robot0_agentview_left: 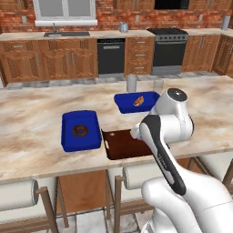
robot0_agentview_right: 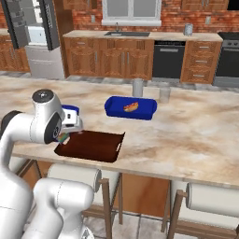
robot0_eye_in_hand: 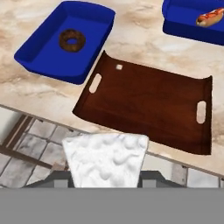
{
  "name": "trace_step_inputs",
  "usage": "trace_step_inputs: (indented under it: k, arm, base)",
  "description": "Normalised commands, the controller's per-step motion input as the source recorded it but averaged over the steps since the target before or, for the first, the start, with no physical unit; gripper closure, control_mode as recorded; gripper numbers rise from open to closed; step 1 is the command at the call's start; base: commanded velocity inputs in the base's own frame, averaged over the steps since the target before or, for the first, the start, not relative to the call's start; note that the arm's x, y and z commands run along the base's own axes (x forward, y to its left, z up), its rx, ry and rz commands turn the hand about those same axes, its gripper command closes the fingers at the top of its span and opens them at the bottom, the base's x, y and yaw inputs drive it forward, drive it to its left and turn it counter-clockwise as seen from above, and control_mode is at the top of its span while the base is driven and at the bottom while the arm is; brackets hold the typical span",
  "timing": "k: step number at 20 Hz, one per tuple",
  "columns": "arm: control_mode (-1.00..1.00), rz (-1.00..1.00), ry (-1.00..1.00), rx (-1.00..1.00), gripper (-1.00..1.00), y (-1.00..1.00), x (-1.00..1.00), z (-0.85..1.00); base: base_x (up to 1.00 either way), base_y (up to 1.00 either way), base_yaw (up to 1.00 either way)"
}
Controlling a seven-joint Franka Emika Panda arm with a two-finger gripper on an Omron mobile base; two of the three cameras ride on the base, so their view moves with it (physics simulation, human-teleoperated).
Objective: Take the cakes from the fridge and place them on the empty tray on the dining counter.
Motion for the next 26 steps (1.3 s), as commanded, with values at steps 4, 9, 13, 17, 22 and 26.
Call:
trace_step_inputs:
  k: [4, 9, 13, 17, 22, 26]
  arm:
    - [-1.00, 0.00, -0.04, -0.01, 1.00, 0.00, 0.37, -0.49]
    - [-1.00, 0.00, 0.00, 0.00, 1.00, 0.09, 0.49, -0.38]
    - [-1.00, 0.00, 0.00, 0.00, 1.00, 0.18, 0.49, -0.33]
    - [-1.00, 0.00, 0.00, 0.00, 1.00, 0.15, 0.48, -0.33]
    - [-1.00, 0.00, 0.00, 0.00, 1.00, 0.02, 0.46, -0.27]
    - [-1.00, 0.00, 0.00, 0.00, 1.00, 0.00, 0.46, -0.26]
  base:
    - [0.00, 0.00, 0.00]
    - [0.00, 0.00, 0.00]
    - [0.00, 0.00, 0.00]
    - [0.00, 0.00, 0.00]
    - [0.00, 0.00, 0.00]
    - [0.00, 0.00, 0.00]
